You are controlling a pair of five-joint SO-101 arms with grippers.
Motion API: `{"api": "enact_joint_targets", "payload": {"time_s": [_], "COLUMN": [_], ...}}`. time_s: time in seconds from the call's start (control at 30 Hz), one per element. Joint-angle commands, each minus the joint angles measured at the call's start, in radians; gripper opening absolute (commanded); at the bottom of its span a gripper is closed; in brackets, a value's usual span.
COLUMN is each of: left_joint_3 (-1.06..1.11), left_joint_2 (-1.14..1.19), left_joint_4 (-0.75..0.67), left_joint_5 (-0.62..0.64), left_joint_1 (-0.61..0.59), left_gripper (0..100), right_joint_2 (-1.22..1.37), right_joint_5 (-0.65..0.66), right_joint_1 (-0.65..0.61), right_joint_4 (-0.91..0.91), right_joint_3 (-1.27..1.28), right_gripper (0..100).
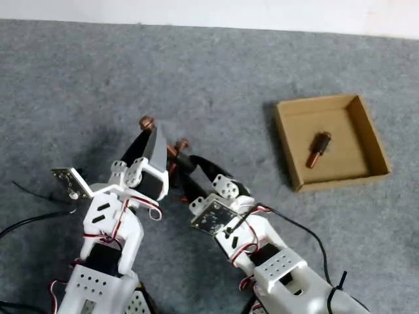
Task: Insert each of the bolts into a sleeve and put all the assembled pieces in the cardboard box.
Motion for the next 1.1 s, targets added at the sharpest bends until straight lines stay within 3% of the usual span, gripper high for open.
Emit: {"api": "enact_joint_targets", "payload": {"time_s": [0.0, 0.13, 0.43, 0.7, 1.0, 1.07], "left_joint_3": [0.024, 0.024, 0.024, -0.081, -0.084, -0.082], "left_joint_2": [0.001, -0.001, -0.001, 0.001, 0.001, 0.001], "left_joint_4": [0.023, 0.094, 0.112, 0.377, 0.388, 0.391], "left_joint_5": [0.0, -0.002, 0.002, 0.002, -0.002, -0.002], "left_joint_1": [0.035, 0.09, 0.094, 0.102, 0.102, 0.105], "left_gripper": [1, 1, 1, 1, 1, 5], "right_joint_2": [-0.03, -0.03, -0.03, -0.03, -0.03, -0.03], "right_joint_5": [0.012, 0.012, 0.012, 0.012, 0.012, 0.012], "right_joint_1": [0.027, 0.031, 0.035, 0.035, 0.074, 0.076], "right_joint_4": [-0.044, -0.044, -0.044, -0.044, -0.045, -0.045], "right_joint_3": [0.122, 0.122, 0.12, 0.12, 0.12, 0.12], "right_gripper": [0.4, 0.4, 0.4, 0.4, 0.4, 0.4]}}
